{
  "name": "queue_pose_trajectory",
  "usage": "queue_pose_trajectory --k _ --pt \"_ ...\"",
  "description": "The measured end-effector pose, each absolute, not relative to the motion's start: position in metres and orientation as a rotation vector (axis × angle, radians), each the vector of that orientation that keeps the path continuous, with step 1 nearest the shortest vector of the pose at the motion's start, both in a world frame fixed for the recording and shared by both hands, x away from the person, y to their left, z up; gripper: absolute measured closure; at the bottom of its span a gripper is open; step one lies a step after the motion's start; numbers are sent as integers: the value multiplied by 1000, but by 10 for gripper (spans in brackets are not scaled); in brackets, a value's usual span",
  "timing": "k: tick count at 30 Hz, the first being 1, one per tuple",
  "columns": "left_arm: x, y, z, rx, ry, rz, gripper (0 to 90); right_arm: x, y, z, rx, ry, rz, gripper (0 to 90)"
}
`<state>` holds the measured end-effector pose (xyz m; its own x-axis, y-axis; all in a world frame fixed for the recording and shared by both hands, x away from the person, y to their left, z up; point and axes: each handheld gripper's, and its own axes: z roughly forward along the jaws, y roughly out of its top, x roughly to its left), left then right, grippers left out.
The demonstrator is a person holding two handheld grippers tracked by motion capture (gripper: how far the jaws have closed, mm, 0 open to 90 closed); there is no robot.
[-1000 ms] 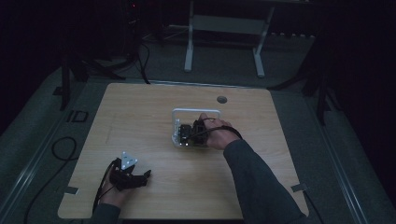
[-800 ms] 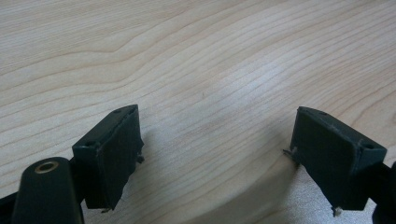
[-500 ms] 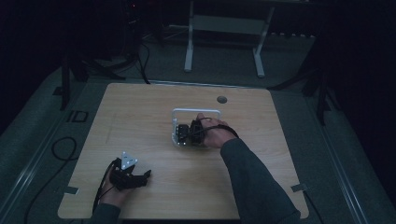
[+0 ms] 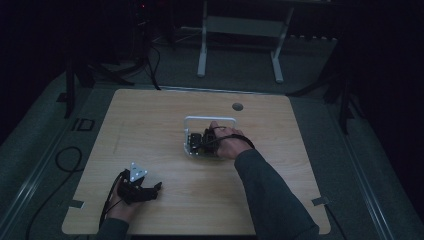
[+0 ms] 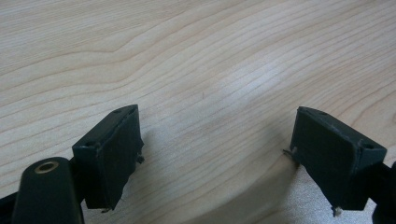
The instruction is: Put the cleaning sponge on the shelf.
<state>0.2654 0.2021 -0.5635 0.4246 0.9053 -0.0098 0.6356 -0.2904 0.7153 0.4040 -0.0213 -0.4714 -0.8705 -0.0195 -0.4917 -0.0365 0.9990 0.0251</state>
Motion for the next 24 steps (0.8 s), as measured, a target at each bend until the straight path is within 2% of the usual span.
queue_pose_trajectory --k 12,14,15,17,24 --pt "265 202 -564 2031 1297 536 166 408 -22 -474 -16 2589 38 716" --pt "265 202 -564 2031 1297 536 166 408 -22 -474 -13 2589 43 701" --pt "265 202 -564 2031 1297 536 166 408 -23 -473 -2 2592 46 652" --pt "265 202 -564 2031 1297 536 166 409 -23 -473 6 2600 52 611" --pt "265 202 -564 2032 1297 535 166 404 -25 -466 14 2589 109 555"
